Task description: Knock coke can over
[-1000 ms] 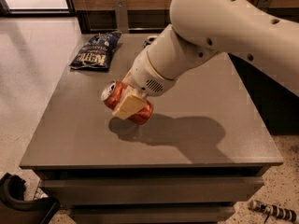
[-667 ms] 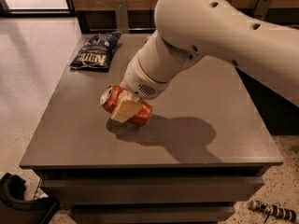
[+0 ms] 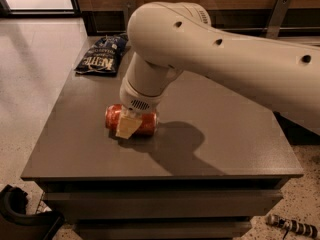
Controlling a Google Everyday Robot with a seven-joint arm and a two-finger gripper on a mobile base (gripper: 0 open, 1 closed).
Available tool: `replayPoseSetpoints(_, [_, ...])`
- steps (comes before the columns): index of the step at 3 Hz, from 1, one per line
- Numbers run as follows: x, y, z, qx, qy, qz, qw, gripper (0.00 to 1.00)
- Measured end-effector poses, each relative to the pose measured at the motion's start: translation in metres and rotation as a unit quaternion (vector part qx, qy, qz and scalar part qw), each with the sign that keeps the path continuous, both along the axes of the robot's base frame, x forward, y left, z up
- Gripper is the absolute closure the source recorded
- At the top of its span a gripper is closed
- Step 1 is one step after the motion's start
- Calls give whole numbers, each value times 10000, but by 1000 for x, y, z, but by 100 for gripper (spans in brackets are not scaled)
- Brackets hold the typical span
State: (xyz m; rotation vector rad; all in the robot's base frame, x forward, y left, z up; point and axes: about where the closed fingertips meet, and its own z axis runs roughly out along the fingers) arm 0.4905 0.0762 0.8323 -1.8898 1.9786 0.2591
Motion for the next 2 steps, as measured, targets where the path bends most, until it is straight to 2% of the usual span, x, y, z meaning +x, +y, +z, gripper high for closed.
replayPoseSetpoints(2, [-2, -1, 5, 18, -36, 2, 10000, 52])
